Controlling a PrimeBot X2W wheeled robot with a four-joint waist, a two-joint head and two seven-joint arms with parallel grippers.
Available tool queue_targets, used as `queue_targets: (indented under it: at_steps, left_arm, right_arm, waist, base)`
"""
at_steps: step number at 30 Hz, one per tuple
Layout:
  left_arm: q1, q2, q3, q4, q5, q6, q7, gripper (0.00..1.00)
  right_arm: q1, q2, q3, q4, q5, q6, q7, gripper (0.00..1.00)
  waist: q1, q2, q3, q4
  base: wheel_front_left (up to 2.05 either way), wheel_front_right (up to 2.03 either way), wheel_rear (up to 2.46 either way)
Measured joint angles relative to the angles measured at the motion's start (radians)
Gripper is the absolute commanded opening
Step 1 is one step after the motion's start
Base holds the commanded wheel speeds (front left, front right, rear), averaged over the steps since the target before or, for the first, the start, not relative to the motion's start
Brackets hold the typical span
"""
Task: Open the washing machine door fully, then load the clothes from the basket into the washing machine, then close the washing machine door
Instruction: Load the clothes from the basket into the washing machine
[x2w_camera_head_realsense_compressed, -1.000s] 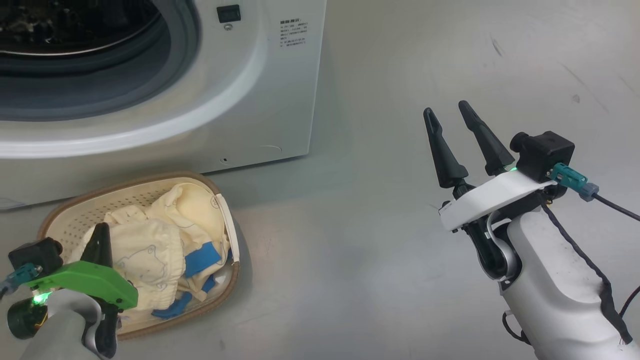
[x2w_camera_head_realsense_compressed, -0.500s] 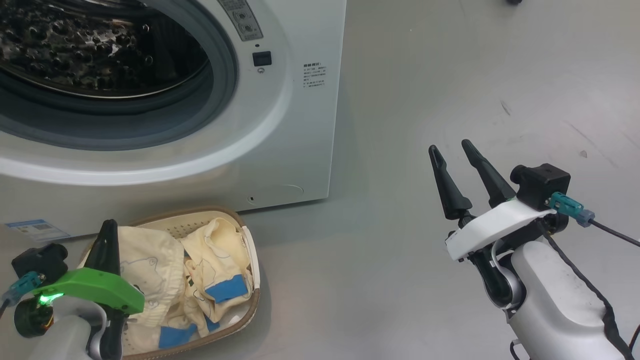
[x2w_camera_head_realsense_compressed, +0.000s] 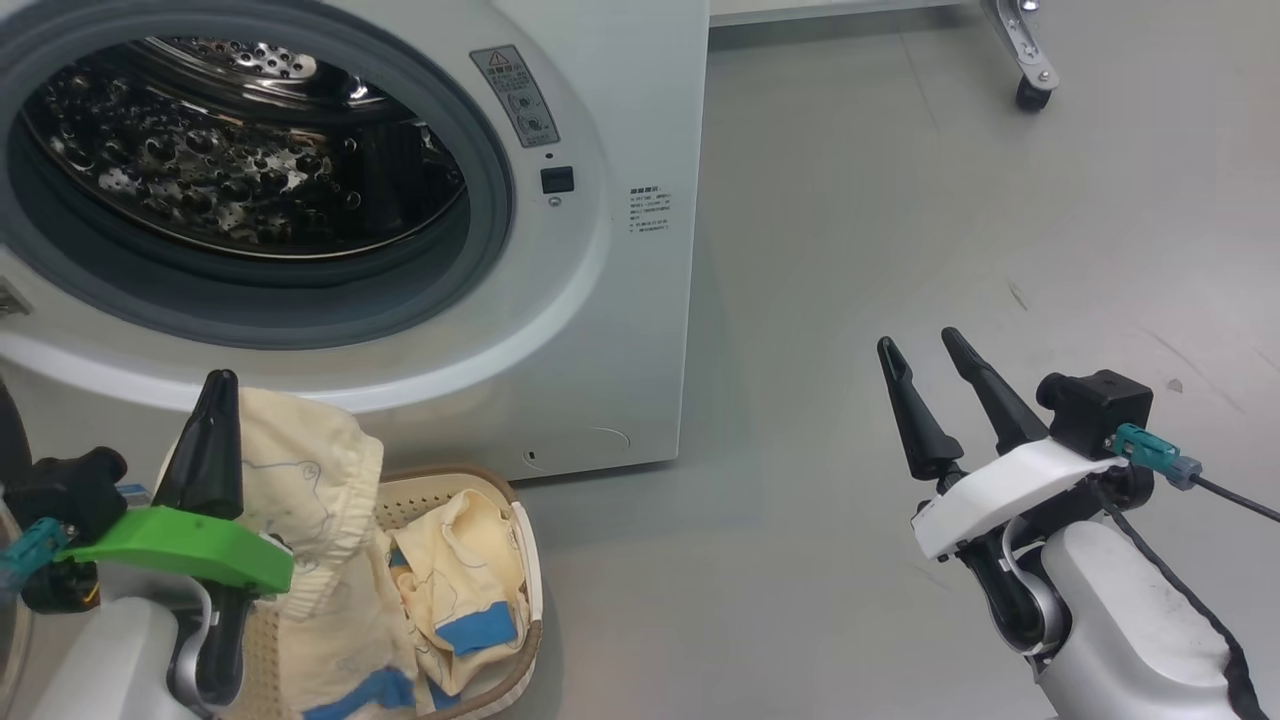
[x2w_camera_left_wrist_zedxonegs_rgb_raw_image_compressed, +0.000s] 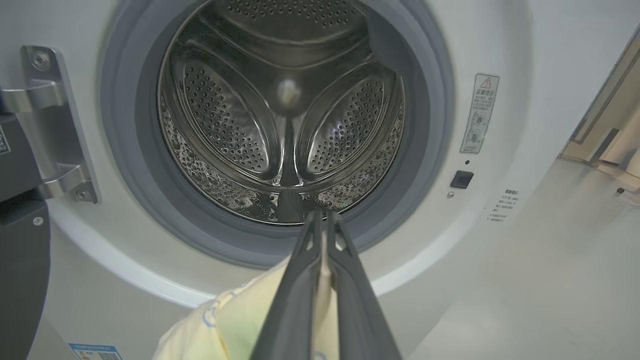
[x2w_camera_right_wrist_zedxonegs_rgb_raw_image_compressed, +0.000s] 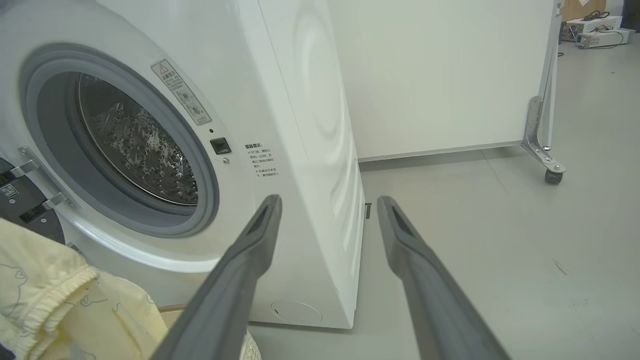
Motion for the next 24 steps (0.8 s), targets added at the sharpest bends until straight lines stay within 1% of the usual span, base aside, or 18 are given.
queue_targets:
  at_steps: [5,7,9,12,24]
  left_arm:
    - [0.043,0.010,0.000,-0.055,0.034,0.002,0.000,0.00]
    - [0.058,0.016,0.001,-0.073,0.053,0.012,0.000,0.00]
    - [0.072,0.028,0.006,-0.095,0.066,0.030,0.000,0.00]
    - [0.088,0.045,0.009,-0.123,0.086,0.043,0.000,0.00]
    - [0.148,0.044,0.010,-0.204,0.092,0.072,0.000,0.00]
  right_arm:
    - [0.007,-0.015,-0.005,-0.003,0.002,0.000,0.000,1.00]
    - [0.018,-0.021,-0.008,-0.007,0.007,0.000,0.000,1.00]
    - [0.023,-0.026,-0.008,-0.010,0.008,0.000,0.000,1.00]
    - [0.023,-0.030,-0.013,-0.019,0.008,0.000,0.000,1.00]
    - [0.023,-0.041,-0.013,-0.037,0.009,0.000,0.000,1.00]
  waist:
    - [0.0000,0.0000,-0.030,0.009]
    - [0.0000,0.0000,-0.039,0.012]
    - [0.0000,0.0000,-0.046,0.016]
    - [0.0000,0.0000,-0.051,0.019]
    - [0.0000,0.0000,-0.046,0.024]
  base:
    - [0.00,0.00,0.00]
    - [0.00,0.00,0.00]
    - [0.00,0.00,0.00]
    - [0.00,0.00,0.00]
    - [0.00,0.00,0.00]
